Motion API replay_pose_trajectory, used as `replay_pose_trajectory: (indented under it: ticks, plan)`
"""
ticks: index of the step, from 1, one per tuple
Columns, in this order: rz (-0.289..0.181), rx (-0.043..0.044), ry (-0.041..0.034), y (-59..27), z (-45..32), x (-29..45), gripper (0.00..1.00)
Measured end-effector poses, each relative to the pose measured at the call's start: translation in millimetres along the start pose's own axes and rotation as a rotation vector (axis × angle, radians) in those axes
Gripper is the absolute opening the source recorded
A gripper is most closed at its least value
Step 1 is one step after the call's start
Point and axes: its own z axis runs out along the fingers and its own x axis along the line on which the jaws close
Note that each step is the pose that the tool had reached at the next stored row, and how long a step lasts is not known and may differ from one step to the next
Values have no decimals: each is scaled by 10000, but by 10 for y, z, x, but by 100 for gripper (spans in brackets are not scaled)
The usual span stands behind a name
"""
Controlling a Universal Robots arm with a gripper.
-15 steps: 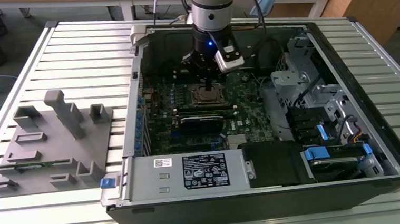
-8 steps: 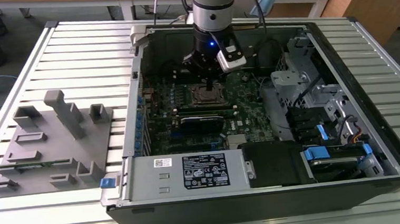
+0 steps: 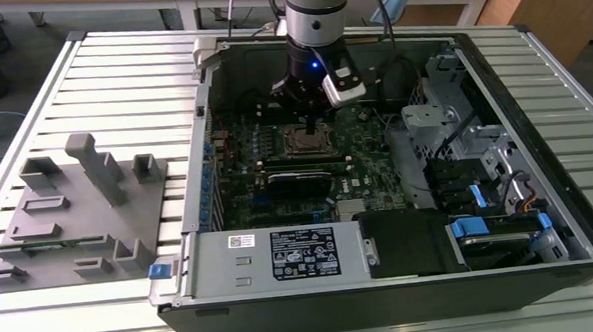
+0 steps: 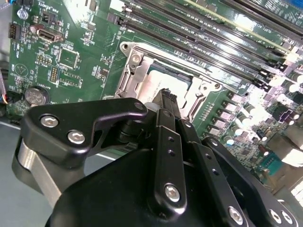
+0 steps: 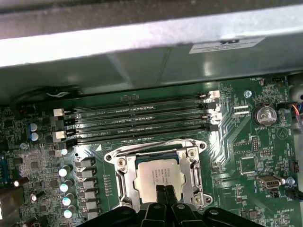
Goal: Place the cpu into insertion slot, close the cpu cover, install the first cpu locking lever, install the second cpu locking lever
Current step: 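Install the first cpu locking lever, then install the second cpu locking lever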
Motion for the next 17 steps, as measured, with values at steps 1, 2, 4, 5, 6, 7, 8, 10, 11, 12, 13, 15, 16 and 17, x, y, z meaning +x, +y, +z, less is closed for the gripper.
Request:
replay_pose_trajectory:
  ticks: [1, 2, 4, 5, 6, 7, 8, 10, 11, 12, 13, 15, 16, 17]
  plan:
    - [-93, -3, -2, 0, 0, 0, 10]
    - [-178, -6, -3, 0, -1, 0, 10]
    - [-198, -7, -4, -1, -1, 0, 10]
    - [-198, -8, -4, -1, -1, 0, 10]
    - [-199, -7, -3, -1, -4, 0, 10]
    - [-199, -6, -3, -2, -12, 0, 10]
    - [-199, -6, -3, -2, -22, 0, 10]
    - [-199, -9, -4, -1, -25, -1, 10]
    - [-198, -7, -4, -1, -29, -1, 10]
    - [-199, -7, -3, -1, -32, -1, 10]
    - [-199, -8, -4, -1, -32, -1, 10]
    - [-199, -7, -4, -1, -32, -1, 10]
    - [-199, -7, -4, -1, -32, -1, 10]
    - [-198, -7, -4, -1, -32, -1, 10]
